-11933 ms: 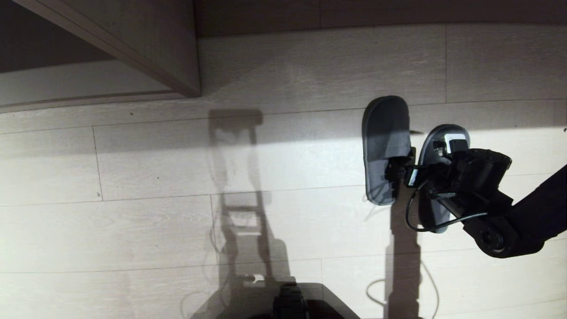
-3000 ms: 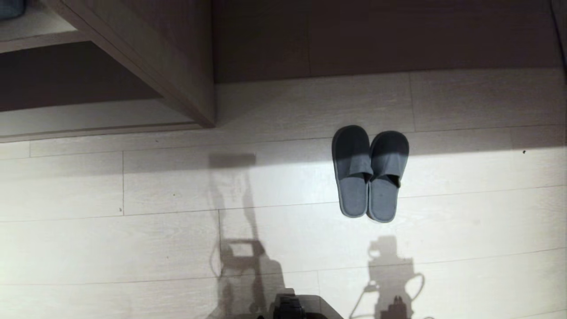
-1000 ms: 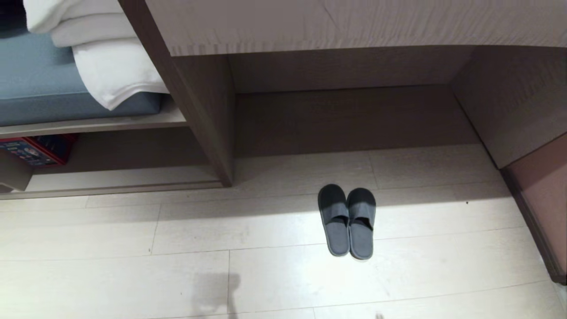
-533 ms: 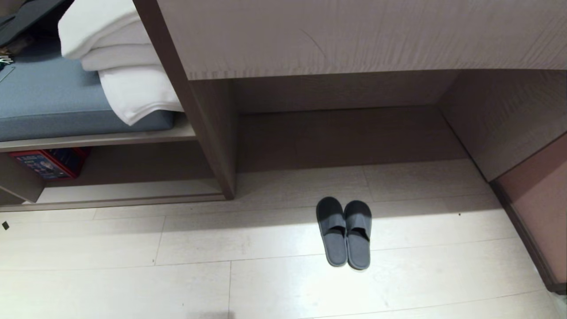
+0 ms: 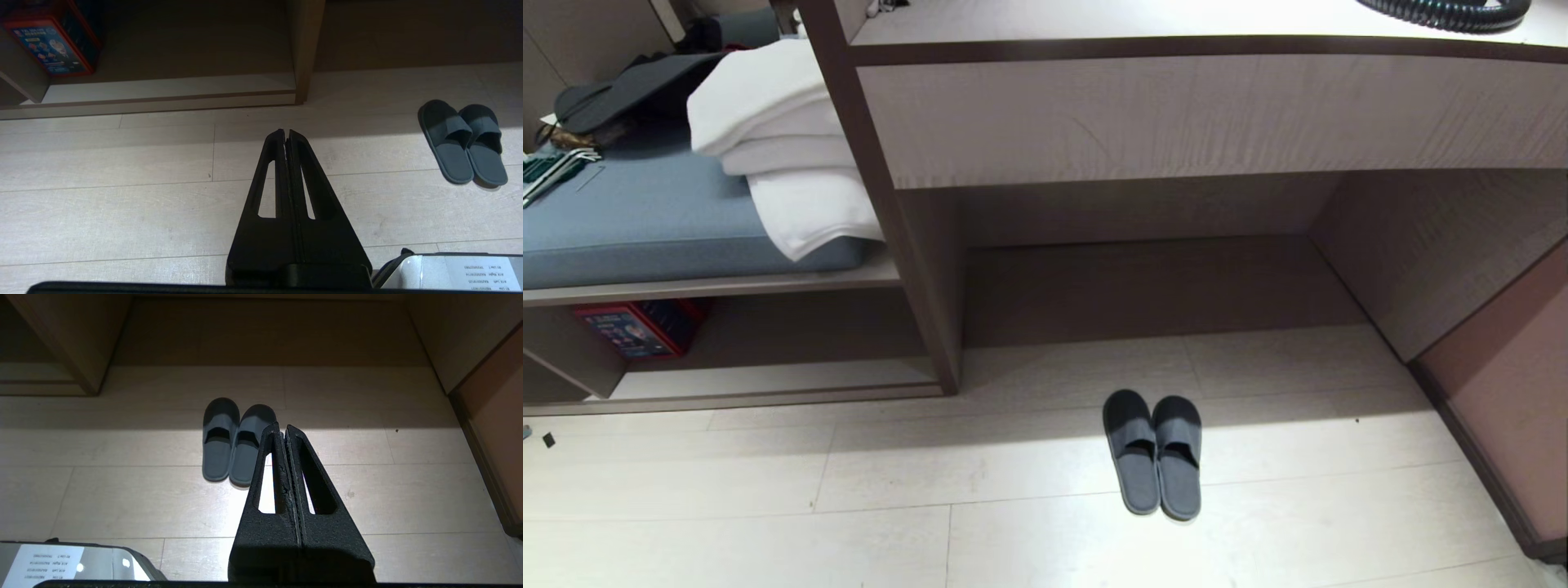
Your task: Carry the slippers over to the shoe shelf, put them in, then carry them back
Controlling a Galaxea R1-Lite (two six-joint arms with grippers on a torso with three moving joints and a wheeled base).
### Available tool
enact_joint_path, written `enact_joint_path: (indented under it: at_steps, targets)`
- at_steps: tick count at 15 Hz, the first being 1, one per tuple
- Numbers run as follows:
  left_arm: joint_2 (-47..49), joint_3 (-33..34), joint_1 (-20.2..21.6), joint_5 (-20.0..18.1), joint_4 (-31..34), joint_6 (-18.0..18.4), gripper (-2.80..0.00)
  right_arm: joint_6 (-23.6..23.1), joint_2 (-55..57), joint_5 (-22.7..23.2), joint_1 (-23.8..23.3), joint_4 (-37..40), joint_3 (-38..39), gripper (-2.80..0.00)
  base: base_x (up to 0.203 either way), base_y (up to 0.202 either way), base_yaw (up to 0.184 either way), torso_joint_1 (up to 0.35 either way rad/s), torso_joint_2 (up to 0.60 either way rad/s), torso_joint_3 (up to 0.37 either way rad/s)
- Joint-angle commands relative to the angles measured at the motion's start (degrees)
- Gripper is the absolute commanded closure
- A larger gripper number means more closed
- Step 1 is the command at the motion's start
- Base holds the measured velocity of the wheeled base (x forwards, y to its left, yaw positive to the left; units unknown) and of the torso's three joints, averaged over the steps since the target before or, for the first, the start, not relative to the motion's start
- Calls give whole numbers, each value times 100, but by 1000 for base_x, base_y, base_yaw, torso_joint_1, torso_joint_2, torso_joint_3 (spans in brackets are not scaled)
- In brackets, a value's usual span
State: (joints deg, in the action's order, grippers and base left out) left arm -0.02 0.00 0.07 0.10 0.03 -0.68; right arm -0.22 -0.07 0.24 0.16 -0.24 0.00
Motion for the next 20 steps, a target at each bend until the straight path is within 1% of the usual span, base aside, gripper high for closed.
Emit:
enact_joint_path:
  at_steps: [1, 20]
  targets:
    - [2, 0, 1, 4, -3, -2, 0, -4, 7, 2, 2, -2, 0, 0, 0, 0, 0, -1, -1, 198]
    - [2, 0, 1, -1, -3, -2, 0, -4, 1, 2, 2, -2, 0, 0, 0, 0, 0, 3, 2, 202]
